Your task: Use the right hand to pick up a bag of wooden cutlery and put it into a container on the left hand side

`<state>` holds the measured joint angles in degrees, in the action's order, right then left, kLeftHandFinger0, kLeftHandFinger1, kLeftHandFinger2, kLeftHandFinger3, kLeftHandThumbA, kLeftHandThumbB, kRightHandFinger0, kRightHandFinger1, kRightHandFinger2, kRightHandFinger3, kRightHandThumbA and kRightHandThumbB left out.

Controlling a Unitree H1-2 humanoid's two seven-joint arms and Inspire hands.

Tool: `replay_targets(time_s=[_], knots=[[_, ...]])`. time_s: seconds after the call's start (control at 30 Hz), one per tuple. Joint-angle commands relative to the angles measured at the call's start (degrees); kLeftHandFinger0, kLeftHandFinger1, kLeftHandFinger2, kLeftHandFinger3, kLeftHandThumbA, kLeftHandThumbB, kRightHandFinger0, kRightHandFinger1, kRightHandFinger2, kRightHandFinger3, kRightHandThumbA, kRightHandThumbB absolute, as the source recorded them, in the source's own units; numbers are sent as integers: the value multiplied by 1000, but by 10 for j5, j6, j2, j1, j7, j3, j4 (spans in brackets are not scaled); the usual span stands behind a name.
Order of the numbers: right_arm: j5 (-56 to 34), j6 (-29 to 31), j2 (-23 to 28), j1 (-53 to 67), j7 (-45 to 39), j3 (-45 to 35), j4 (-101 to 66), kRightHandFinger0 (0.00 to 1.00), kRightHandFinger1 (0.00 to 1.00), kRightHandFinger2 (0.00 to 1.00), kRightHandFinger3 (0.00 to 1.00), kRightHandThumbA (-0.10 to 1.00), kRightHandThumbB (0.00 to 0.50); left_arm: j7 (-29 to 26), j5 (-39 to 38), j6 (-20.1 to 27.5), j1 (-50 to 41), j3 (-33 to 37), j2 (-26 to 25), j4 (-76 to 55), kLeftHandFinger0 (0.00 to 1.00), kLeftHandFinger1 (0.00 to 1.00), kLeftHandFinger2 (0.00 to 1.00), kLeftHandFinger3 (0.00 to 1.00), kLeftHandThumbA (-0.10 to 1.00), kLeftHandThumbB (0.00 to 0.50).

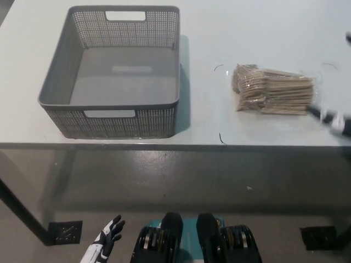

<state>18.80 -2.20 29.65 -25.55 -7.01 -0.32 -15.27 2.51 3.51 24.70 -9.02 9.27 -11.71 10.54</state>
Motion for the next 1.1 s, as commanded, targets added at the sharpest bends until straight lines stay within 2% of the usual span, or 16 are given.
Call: replay_targets(time_s=[0.0,0.03,0.17,0.27,0.33,0.37,0.43,0.73,0.93,1.03,1.07], knots=[[45,-121,71,-151,-127,50,85,1000,1000,1000,1000,844,482,10,-9,22,0,4,-5,-13,1000,1000,1000,1000,1000,433],[49,-129,76,-163,-137,60,96,1000,1000,1000,1000,866,497,9,-7,22,-1,4,-5,-13,1000,1000,1000,1000,1000,435],[50,-157,95,-247,-205,120,187,1000,1000,1000,1000,914,500,9,-7,22,-4,4,-5,-9,1000,1000,1000,1000,1000,441],[58,-145,98,-288,-227,151,249,1000,1000,1000,1000,908,500,10,-7,22,-1,3,-6,-4,1000,1000,1000,1000,1000,445],[60,-148,96,-313,-239,170,287,1000,1000,1000,1000,853,500,12,-6,22,0,4,-7,-2,1000,1000,1000,1000,1000,434],[63,-139,93,-332,-245,182,318,1000,1000,1000,1000,808,500,15,-8,22,2,4,-8,-1,1000,1000,1000,1000,1000,433],[75,-138,92,-353,-255,202,349,1000,1000,1000,1000,804,500,17,-9,22,2,4,-9,0,1000,1000,1000,1000,1000,428],[111,-67,73,-442,-298,304,533,1000,1000,1000,1000,787,500,20,-10,22,4,5,-8,6,1000,1000,1000,1000,1000,426],[114,-29,66,-461,-313,331,596,1000,1000,1000,1000,789,500,26,-9,22,11,6,-12,8,1000,1000,1000,1000,1000,412],[119,-33,62,-464,-318,337,607,1000,1000,1000,1000,776,500,27,-9,22,15,7,-13,11,1000,1000,1000,1000,1000,408],[119,-33,59,-466,-318,337,615,1000,1000,1000,1000,761,500,28,-10,22,16,6,-12,12,1000,1000,1000,1000,1000,420]])
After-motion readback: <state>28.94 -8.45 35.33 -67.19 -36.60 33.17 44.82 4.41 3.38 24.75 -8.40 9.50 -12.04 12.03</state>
